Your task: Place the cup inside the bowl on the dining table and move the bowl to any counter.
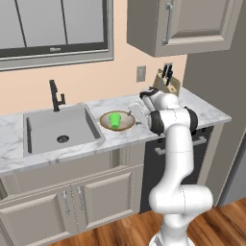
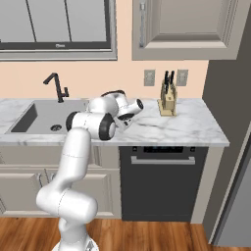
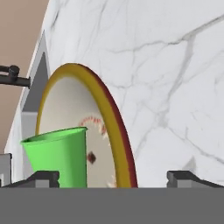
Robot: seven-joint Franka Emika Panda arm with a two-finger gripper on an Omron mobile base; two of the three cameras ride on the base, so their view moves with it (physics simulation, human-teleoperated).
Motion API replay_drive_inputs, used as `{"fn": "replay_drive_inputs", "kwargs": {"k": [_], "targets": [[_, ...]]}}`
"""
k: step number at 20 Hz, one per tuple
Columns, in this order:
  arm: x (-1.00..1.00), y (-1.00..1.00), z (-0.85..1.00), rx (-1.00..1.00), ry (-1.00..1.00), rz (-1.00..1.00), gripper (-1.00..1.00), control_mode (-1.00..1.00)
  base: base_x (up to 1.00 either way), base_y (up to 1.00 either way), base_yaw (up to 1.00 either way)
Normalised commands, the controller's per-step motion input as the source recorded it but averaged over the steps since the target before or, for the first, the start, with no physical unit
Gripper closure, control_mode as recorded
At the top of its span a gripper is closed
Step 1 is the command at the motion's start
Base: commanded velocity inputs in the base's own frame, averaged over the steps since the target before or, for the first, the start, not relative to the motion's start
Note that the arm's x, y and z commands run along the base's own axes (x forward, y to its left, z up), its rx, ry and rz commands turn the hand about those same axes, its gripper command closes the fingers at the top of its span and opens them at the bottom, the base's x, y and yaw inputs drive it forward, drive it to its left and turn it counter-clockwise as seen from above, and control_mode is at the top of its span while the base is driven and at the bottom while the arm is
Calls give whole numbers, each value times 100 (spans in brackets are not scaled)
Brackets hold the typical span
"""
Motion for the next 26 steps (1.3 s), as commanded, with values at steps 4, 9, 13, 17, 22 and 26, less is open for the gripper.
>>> {"fn": "replay_drive_inputs", "kwargs": {"k": [4, 9, 13, 17, 22, 26], "targets": [[-49, -4, 7, 0, 0, 0, -100, -100, 0, 0, 0], [-54, -2, 17, 0, -2, 0, -100, -100, 0, 0, 0], [-33, -2, 41, 0, -12, 0, -100, -100, 0, 0, 0], [-28, 0, 36, 0, -11, 1, -100, -100, 0, 0, 0], [-48, 0, 19, -6, -1, 5, -100, -100, 0, 0, 0], [-65, 0, 18, -16, 0, 2, -100, -100, 0, 0, 0]]}}
